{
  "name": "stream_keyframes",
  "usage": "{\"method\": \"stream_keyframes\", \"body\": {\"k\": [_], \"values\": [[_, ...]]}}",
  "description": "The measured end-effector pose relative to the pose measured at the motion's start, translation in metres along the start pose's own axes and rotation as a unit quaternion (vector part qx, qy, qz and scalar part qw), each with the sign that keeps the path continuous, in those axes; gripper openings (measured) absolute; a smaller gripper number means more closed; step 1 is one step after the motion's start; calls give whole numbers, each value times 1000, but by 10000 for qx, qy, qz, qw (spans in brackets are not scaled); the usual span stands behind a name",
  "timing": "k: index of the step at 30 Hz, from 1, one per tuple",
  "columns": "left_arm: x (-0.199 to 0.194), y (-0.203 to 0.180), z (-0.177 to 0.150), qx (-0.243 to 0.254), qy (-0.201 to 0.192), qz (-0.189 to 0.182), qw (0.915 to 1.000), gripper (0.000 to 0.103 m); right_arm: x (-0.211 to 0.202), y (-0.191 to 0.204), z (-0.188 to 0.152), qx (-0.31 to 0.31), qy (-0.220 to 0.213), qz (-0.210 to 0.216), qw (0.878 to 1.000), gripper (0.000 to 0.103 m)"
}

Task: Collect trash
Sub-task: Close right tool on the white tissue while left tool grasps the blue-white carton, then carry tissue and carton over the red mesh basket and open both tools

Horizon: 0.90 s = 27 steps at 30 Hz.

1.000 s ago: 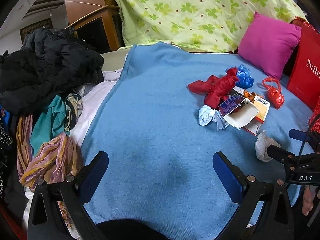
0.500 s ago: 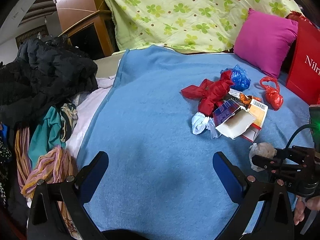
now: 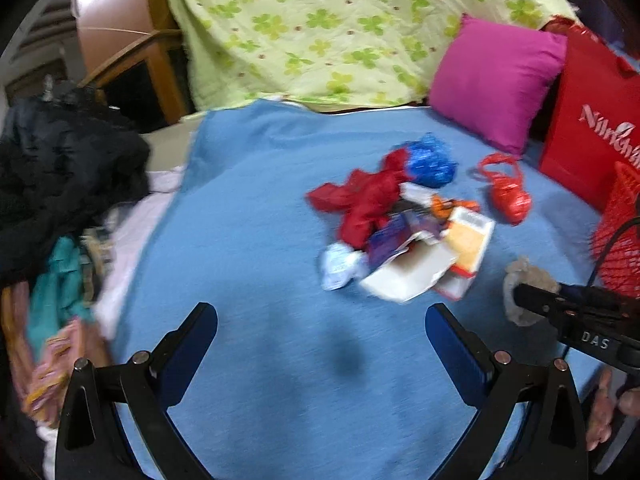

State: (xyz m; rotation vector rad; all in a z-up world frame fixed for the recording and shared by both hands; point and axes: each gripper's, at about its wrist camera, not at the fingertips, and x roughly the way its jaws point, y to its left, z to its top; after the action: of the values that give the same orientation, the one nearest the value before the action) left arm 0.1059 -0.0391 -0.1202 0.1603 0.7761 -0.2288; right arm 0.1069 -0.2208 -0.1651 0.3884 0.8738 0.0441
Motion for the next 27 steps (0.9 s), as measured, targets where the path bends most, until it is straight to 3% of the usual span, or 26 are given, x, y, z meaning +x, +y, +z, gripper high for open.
{"method": "stream_keyframes", "body": {"k": [3, 8, 12, 15, 18, 23, 27], "values": [[14, -8, 9, -98, 67, -456, 9989, 103, -6, -11, 4, 244, -128, -46, 9996, 46], [33, -25, 21, -63, 171, -847, 9962, 103, -11, -21, 8, 440, -211, -56, 9988, 46], [53, -36, 29, 87, 215, -676, 9974, 101, -14, -28, 7, 533, -229, -18, 9983, 46], [67, -42, 30, 243, 408, -628, 9969, 88, -12, -32, 8, 568, -235, 22, 9981, 46], [81, -40, 28, 236, 677, -721, 9948, 61, -14, -31, 8, 551, -249, 27, 9982, 46], [79, -33, 25, 75, 632, -879, 9941, 45, -19, -30, 8, 511, -335, 52, 9981, 46], [64, -29, 21, 51, 473, -904, 9948, 41, -30, -26, 9, 437, -574, 155, 9973, 46]]}}
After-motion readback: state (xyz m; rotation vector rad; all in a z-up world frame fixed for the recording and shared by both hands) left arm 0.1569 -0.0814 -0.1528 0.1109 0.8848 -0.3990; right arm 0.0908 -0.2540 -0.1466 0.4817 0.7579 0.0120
